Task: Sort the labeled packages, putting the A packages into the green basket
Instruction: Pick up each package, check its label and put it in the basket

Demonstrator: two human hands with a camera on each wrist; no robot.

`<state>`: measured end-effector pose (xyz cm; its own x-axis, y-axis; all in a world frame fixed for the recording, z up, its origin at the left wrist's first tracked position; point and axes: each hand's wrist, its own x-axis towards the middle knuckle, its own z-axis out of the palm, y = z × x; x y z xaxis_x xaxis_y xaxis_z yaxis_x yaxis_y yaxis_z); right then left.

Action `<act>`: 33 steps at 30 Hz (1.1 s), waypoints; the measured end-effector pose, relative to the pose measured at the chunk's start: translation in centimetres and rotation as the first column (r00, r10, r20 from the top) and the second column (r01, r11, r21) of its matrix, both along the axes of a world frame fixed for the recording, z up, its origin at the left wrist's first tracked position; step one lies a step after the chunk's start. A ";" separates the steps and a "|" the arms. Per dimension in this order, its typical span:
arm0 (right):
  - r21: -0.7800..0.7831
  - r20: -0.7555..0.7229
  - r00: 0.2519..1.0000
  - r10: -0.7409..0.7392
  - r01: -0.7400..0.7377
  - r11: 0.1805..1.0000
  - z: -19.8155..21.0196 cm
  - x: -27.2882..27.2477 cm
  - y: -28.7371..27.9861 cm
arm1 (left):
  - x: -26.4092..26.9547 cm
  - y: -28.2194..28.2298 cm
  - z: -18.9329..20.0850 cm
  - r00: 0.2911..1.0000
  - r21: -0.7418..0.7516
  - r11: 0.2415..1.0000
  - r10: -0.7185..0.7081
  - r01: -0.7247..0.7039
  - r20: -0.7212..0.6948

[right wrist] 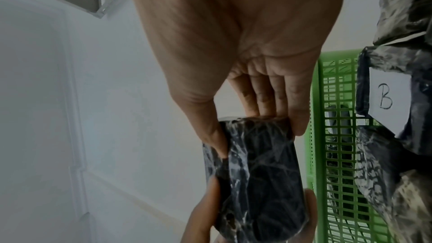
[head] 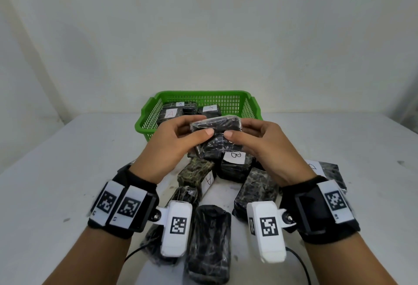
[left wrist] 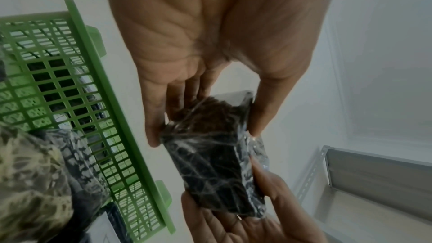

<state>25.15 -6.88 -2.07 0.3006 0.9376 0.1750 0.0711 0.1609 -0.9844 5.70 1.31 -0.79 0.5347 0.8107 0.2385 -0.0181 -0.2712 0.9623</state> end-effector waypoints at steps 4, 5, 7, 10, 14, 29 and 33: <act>0.012 0.009 1.000 -0.015 0.015 1.000 -0.1 -0.4 0.2 | -0.1 0.2 -0.1 0.999 0.075 0.997 0.020 -0.017 -0.040; 0.018 0.015 1.000 -0.013 0.013 1.000 -0.1 -0.5 0.1 | -0.2 0.3 0.0 0.999 0.090 0.996 0.016 -0.012 -0.041; 0.045 0.016 1.000 -0.025 0.024 0.999 0.1 -0.7 0.0 | -0.3 0.2 0.2 0.999 0.091 0.996 -0.008 0.011 -0.037; 0.081 0.055 0.997 -0.046 0.041 0.996 0.3 -0.8 -0.3 | -0.5 -0.1 0.4 1.000 0.143 0.990 -0.006 0.008 -0.013; -0.010 0.155 0.988 0.020 -0.019 1.000 0.3 -0.4 -0.3 | -0.9 -0.1 0.7 1.000 0.232 0.973 0.002 -0.008 0.029; -0.004 -0.091 0.996 0.022 -0.022 1.000 0.0 -0.5 -0.1 | -0.7 -0.4 0.5 0.994 0.093 0.992 -0.075 0.082 -0.084; -0.002 -0.080 0.996 0.041 -0.041 0.999 0.1 -0.9 -0.1 | -0.6 0.0 0.3 0.999 0.057 0.998 -0.003 0.006 -0.051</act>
<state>24.20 -6.99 -1.94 0.2749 0.9499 0.1485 -0.0145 0.1585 -0.9873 5.06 1.30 -0.53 0.5512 0.7939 0.2569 0.0288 -0.3258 0.9450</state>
